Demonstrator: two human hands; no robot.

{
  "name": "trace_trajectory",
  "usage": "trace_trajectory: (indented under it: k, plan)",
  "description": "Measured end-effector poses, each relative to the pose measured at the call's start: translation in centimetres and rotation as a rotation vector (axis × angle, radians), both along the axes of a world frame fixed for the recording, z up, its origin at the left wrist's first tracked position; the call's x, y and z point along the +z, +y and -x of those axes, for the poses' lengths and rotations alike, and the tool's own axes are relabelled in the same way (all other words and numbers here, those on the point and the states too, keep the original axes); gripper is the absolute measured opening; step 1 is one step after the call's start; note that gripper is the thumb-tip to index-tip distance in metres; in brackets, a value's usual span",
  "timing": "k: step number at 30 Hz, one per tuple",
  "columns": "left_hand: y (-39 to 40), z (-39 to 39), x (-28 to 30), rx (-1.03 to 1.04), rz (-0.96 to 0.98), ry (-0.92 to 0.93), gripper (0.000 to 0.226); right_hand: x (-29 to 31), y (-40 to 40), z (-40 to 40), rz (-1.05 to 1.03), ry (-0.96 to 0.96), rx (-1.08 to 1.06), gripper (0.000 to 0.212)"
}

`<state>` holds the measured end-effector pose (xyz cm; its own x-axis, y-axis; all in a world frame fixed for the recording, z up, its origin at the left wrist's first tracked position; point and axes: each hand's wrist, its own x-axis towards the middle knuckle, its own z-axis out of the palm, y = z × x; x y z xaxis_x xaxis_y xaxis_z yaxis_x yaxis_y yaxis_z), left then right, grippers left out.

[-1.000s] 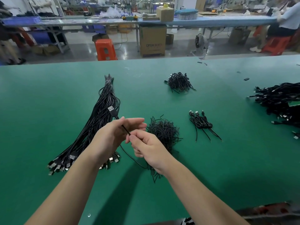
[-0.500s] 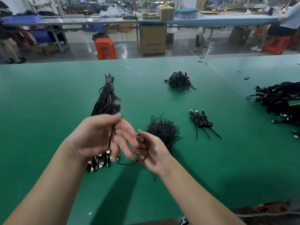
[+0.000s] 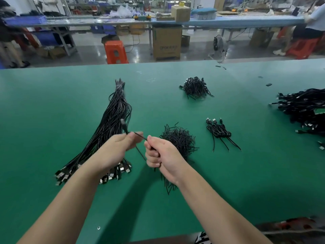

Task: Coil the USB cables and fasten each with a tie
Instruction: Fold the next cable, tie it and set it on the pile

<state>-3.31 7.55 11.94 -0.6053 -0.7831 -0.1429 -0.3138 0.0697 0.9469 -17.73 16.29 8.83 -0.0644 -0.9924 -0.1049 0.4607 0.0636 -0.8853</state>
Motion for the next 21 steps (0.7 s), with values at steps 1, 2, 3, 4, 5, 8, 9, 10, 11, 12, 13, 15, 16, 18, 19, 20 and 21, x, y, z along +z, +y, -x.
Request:
trace_trajectory:
  k: [1, 2, 3, 4, 5, 8, 9, 10, 11, 12, 13, 15, 16, 18, 19, 20, 21]
  plan:
    - [0.0, 0.4, -0.3, 0.109, -0.068, 0.205, 0.039, -0.1, 0.0, -0.5, 0.005, -0.040, 0.013, 0.033]
    - [-0.1, 0.8, -0.5, 0.188, -0.151, 0.385, 0.043, -0.4, 0.1, -1.0, 0.006, -0.070, 0.026, 0.033]
    - [-0.2, 1.1, -0.6, 0.234, -0.237, 0.529, 0.047, -0.8, 0.1, -1.6, 0.004, -0.096, 0.037, 0.033]
    - [-0.2, 1.5, -0.6, 0.262, -0.314, 0.638, 0.051, -1.1, 0.1, -2.1, 0.001, -0.125, 0.042, 0.032]
    - [-0.2, 1.7, -0.6, 0.283, -0.372, 0.711, 0.054, -1.5, 0.0, -2.6, -0.005, -0.155, 0.041, 0.031]
    - [0.2, 2.6, 0.0, 0.396, -0.502, 0.842, 0.054, -2.2, -0.4, -3.6, -0.037, -0.163, 0.034, 0.031]
    - [0.2, 2.8, 0.4, 0.450, -0.530, 0.865, 0.051, -2.4, -0.4, -3.8, -0.050, -0.147, 0.039, 0.031]
    - [0.0, 2.8, 0.8, 0.489, -0.545, 0.876, 0.048, -2.7, -0.5, -4.0, -0.061, -0.143, 0.046, 0.031]
    - [-0.3, 2.7, 1.2, 0.500, -0.556, 0.881, 0.045, -3.0, -0.4, -4.1, -0.066, -0.161, 0.054, 0.031]
    - [-0.6, 2.5, 1.8, 0.476, -0.576, 0.882, 0.043, -3.2, -0.3, -4.0, -0.065, -0.206, 0.063, 0.032]
    - [-0.9, 2.2, 2.3, 0.416, -0.598, 0.874, 0.041, -3.4, -0.2, -3.7, -0.062, -0.280, 0.070, 0.032]
    - [-1.4, 0.9, 2.8, 0.224, -0.591, 0.829, 0.043, -3.5, -0.1, -2.6, -0.040, -0.461, 0.083, 0.033]
    - [-1.6, 0.1, 3.0, 0.113, -0.555, 0.783, 0.045, -3.4, -0.1, -1.9, -0.027, -0.528, 0.081, 0.034]
    - [-1.9, -1.5, 3.0, -0.150, -0.465, 0.618, 0.046, -2.8, -0.1, -0.7, -0.022, -0.579, 0.058, 0.034]
    - [-1.8, -2.1, 3.1, -0.294, -0.420, 0.479, 0.045, -2.4, -0.2, -0.3, -0.028, -0.571, 0.044, 0.034]
    - [-1.7, -2.5, 3.2, -0.428, -0.376, 0.309, 0.045, -2.0, -0.3, 0.0, -0.037, -0.550, 0.034, 0.033]
    - [-1.6, -2.7, 3.1, -0.537, -0.345, 0.137, 0.045, -1.7, -0.4, 0.2, -0.045, -0.524, 0.031, 0.033]
